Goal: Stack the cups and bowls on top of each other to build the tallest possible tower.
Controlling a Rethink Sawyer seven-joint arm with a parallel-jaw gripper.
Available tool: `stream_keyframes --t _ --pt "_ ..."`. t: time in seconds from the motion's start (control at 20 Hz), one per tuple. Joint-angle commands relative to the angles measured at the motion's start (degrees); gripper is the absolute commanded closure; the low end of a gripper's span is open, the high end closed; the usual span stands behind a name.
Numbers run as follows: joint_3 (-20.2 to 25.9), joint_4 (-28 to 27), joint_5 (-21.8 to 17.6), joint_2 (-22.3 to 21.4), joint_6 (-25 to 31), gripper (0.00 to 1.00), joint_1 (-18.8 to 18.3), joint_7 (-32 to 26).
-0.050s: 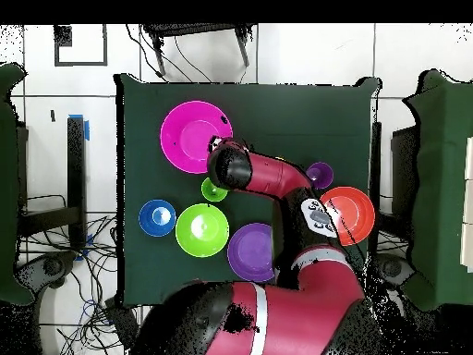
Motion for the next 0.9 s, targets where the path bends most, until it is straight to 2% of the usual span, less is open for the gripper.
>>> stream_keyframes --t 0.05,0.65,0.9 --pt "3.92 -3.14 -3.4 -0.41 6.89 0.0 0.13 -0.69" --pt "3.98 -3.48 -3.66 -0.15 6.8 0.0 0.17 -0.67" --pt "4.84 -1.88 -4.11 0.06 5.44 0.0 -0.24 -0.59"
